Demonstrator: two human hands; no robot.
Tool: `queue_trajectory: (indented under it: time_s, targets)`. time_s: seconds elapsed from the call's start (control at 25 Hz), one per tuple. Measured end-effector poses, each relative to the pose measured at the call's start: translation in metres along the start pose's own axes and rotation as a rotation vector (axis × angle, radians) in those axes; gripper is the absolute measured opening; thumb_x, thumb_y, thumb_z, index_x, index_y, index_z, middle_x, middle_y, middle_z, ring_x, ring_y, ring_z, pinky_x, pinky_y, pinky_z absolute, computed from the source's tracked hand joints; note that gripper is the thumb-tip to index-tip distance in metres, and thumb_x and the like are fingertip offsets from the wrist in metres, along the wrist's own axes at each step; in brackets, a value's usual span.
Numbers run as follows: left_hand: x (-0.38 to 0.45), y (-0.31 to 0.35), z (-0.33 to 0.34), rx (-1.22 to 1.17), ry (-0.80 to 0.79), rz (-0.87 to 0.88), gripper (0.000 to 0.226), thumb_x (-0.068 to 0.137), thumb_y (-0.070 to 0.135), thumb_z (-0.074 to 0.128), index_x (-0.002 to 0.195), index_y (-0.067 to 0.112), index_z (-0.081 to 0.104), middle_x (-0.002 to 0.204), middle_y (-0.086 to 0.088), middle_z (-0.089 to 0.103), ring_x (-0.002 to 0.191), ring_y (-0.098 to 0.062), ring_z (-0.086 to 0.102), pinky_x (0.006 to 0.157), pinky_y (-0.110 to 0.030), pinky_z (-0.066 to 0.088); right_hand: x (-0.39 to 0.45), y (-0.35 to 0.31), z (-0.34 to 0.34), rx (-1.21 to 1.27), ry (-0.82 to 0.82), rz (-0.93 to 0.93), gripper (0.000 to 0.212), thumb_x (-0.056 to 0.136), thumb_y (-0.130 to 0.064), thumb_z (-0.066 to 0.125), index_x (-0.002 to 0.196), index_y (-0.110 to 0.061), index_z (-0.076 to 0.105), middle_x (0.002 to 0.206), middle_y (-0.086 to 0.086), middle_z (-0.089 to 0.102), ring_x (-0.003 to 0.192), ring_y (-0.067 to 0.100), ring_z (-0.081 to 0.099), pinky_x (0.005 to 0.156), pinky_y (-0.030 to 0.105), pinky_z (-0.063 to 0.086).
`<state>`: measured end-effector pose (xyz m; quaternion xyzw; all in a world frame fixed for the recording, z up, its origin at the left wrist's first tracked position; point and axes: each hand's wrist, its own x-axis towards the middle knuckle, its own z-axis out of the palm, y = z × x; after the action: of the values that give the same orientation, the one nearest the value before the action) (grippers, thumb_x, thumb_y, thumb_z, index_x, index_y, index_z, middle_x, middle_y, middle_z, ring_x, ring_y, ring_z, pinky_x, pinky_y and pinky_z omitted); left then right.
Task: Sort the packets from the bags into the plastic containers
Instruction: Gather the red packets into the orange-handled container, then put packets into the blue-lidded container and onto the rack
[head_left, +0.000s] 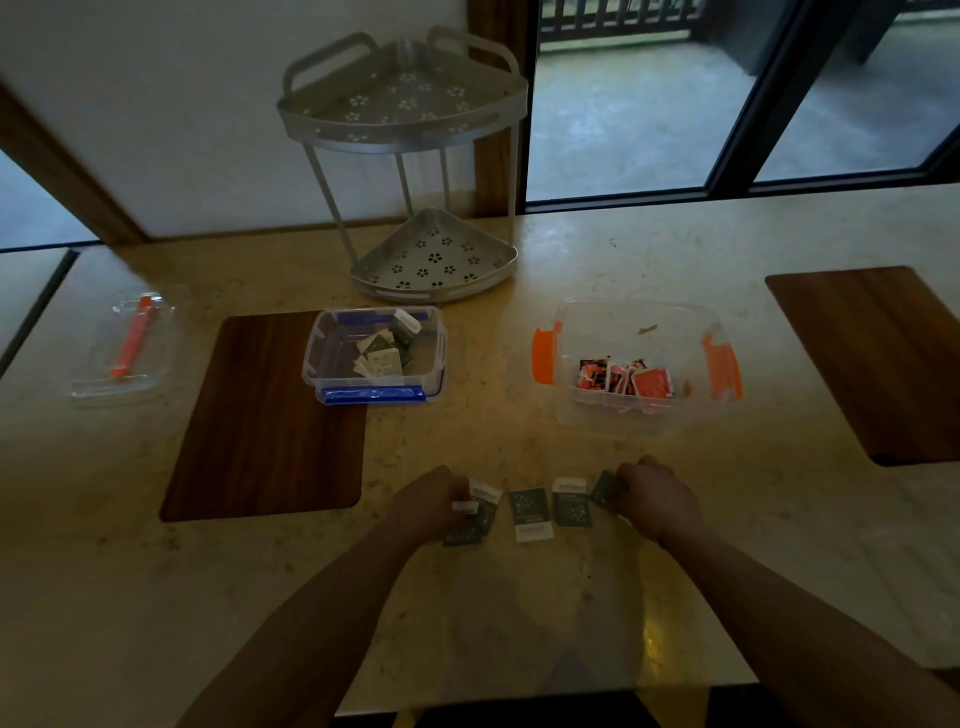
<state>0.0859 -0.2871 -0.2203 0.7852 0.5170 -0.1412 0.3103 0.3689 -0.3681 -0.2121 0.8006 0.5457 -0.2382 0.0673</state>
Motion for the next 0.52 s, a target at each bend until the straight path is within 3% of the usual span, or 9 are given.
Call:
queue_trajectory:
  time_s: [0.16,0.32,0.4,0.52]
  targets:
    - [0.008,-0.001,-0.012,-0.146,-0.116,-0.010,0.024,0.083,0.019,0.073,0.104,0.012,0.065,0.118,-0.010,0.063,0.102,-0.024,0.059,0.078,-0.033,0.048,0.004,-0.009,-0.013,0.083,-0.143,-0.081,0.017,0.086,-0.025,0.066,0.103,-0.021,0.063,0.105,0.002,0.065,0.092,0.019,0.059,0.079,0.034,0.052]
    - [0.014,0.011,-0.021,-0.119,-0.064,0.035,0.039,0.082,0.017,0.072,0.119,0.019,0.062,0.127,-0.006,0.059,0.108,-0.020,0.056,0.083,-0.030,0.048,0.007,-0.032,-0.019,0.200,-0.227,-0.175,0.048,0.079,-0.016,0.074,0.123,-0.024,0.057,0.118,0.003,0.063,0.105,0.022,0.061,0.083,0.033,0.052]
    - [0.014,0.020,-0.019,-0.039,-0.041,0.044,0.047,0.085,0.020,0.068,0.130,0.025,0.056,0.131,-0.005,0.057,0.115,-0.022,0.056,0.088,-0.034,0.050,0.005,-0.041,-0.014,0.146,-0.245,-0.194,0.062,0.078,-0.020,0.075,0.133,-0.032,0.049,0.124,0.003,0.061,0.108,0.023,0.060,0.084,0.035,0.053]
    - [0.013,0.026,-0.014,0.144,0.005,0.064,0.046,0.089,0.025,0.063,0.134,0.027,0.052,0.130,-0.004,0.058,0.113,-0.022,0.057,0.086,-0.034,0.048,0.001,-0.044,-0.006,-0.033,-0.168,-0.225,0.062,0.080,-0.030,0.072,0.136,-0.036,0.044,0.125,0.002,0.062,0.107,0.022,0.061,0.083,0.037,0.054]
